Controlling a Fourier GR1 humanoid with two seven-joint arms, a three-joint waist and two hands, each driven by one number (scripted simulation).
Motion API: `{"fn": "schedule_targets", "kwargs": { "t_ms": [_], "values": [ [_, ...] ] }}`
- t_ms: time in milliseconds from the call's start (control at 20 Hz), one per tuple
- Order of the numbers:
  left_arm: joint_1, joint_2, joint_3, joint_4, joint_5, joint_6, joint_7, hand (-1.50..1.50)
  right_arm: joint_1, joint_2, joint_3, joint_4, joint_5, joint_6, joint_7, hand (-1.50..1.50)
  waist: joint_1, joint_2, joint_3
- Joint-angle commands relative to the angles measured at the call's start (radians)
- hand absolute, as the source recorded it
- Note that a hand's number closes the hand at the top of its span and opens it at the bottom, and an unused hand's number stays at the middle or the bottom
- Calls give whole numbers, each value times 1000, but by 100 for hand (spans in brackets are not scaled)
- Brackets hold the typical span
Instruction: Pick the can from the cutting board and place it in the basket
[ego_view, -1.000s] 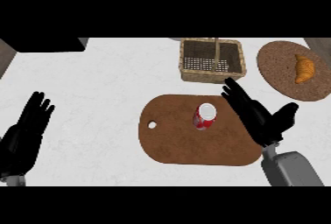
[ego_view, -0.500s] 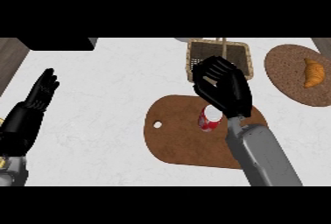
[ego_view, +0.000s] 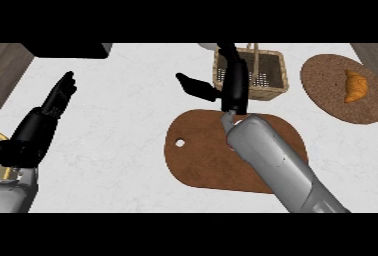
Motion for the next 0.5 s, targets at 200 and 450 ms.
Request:
{"fn": "schedule_targets", "kwargs": {
  "t_ms": [200, 450],
  "values": [
    [-8, -1, -3, 22, -21, 9, 2, 0, -235, -197, 174, 259, 159, 342, 446, -150, -25, -19, -7],
    [-16, -10, 6, 35, -20, 19, -1, 0, -355, -205, 248, 225, 68, 769, 657, -150, -30, -22, -1]
  ]
}}
